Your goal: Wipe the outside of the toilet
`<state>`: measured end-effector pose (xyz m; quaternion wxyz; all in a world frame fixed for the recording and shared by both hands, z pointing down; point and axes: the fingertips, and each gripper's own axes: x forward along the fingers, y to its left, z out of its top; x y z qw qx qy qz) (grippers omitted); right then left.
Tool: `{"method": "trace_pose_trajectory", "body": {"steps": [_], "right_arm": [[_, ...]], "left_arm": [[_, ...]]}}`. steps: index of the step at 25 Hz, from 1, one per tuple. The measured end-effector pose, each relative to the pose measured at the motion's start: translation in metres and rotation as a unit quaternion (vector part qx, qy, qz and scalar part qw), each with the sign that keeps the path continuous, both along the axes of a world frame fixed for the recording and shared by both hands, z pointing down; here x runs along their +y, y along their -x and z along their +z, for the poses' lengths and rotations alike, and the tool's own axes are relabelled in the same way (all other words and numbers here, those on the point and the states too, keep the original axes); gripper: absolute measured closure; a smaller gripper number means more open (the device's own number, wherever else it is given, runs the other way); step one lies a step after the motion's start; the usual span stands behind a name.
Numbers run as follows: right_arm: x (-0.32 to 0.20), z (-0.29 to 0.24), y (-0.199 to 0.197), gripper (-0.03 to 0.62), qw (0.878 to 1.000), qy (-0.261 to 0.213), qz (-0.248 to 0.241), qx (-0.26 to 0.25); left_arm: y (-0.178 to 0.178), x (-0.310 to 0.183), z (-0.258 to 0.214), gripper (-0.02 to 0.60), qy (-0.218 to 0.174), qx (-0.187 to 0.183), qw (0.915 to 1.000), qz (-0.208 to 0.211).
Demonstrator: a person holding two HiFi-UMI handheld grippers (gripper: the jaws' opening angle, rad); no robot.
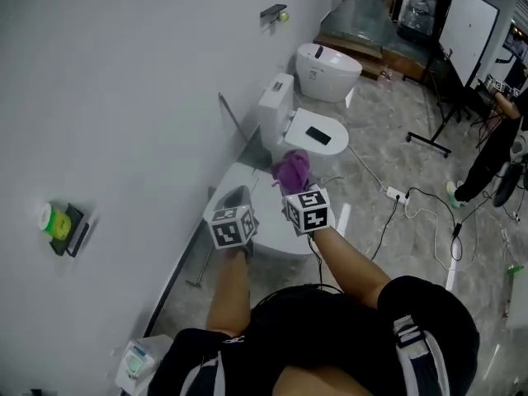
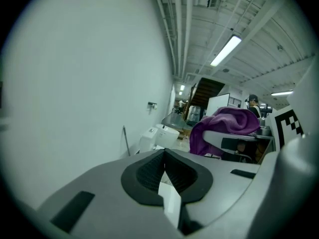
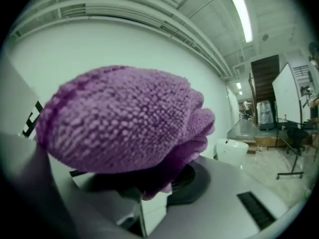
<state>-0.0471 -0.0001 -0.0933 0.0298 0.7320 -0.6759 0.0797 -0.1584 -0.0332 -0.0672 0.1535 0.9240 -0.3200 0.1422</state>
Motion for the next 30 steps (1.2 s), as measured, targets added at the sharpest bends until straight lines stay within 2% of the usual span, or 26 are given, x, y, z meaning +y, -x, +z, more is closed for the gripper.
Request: {"method": "trace_pose_trajectory", "body": {"steps": [2,4,8,14,23,30], "right_arm": [[0.01,-0.018,-0.01,0.533,1.0,-0.016,-0.02,0.011],[0.018,-0.033,-0.022,0.533,0.999,-0.026,-0.02,0.021],[0.021,-0.07,-0.033,0.533,0.997,-0.059,-0.033,0.041],[0.026,-0.097,-0.026,0.534,0.994,-0.093,-0.049,0.022],[0.029,-0.091,-0.022,0.534,0.995,-0.092,-0.039,0.01],[0.02,-0.087,-0.016,0.534,0.996,-0.089,-0.03,0.008]], "left_arm": [[-0.021,0.013,-0.014,0.572,-0.009,0.005,0.9999,0.009],[-0.037,0.024,-0.024,0.572,-0.018,0.005,0.9997,0.018],[-0.053,0.031,-0.051,0.572,-0.041,0.012,0.999,0.015],[-0.059,0.039,-0.075,0.572,-0.07,0.006,0.9975,0.01],[-0.053,0.04,-0.076,0.572,-0.08,-0.01,0.9966,0.013],[-0.044,0.032,-0.071,0.572,-0.074,-0.014,0.997,0.018]]}}
